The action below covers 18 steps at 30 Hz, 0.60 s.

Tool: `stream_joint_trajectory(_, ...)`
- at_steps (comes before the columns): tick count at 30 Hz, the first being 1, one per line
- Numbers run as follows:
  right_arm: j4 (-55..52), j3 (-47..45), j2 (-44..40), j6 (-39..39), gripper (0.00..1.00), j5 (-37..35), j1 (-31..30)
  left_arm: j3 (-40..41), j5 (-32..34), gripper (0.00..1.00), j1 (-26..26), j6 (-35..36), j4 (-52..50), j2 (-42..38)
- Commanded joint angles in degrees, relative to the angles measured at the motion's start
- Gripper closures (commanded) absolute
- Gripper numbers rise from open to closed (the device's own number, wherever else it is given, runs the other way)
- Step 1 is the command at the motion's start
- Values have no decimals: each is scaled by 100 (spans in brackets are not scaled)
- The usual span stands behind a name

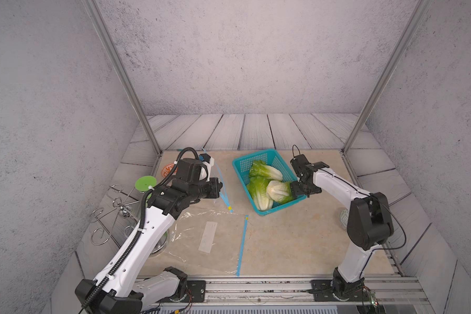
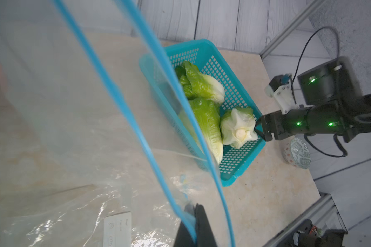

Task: Put the chinese cabbages into a zipper bag and zip it
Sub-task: Move the basket to the center of the board, then pick up the Chinese cabbage from the basket.

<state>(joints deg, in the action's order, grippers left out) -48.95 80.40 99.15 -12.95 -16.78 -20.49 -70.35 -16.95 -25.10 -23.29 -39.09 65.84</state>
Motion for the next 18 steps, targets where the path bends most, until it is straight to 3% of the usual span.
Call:
stream_joint_trajectory(1, 349, -440, -1258, 849, 16, 307, -71, 257, -648, 100, -15, 413, 472, 43)
stream_joint_trajectory(7, 1039, -1310, -2263, 2961, 14, 1822, -430, 500, -808, 100, -188, 964, 689, -48)
stream_joint_trajectory(11, 1238, -1146, -1762, 3478, 10, 2093, -474, 660, -795, 100, -530, 1251, 768, -32)
stream_joint_trajectory(18, 1539, -1097, -687, 4437, 5, 2591, -290, 799, -698, 100, -583, 1172, 856, -252)
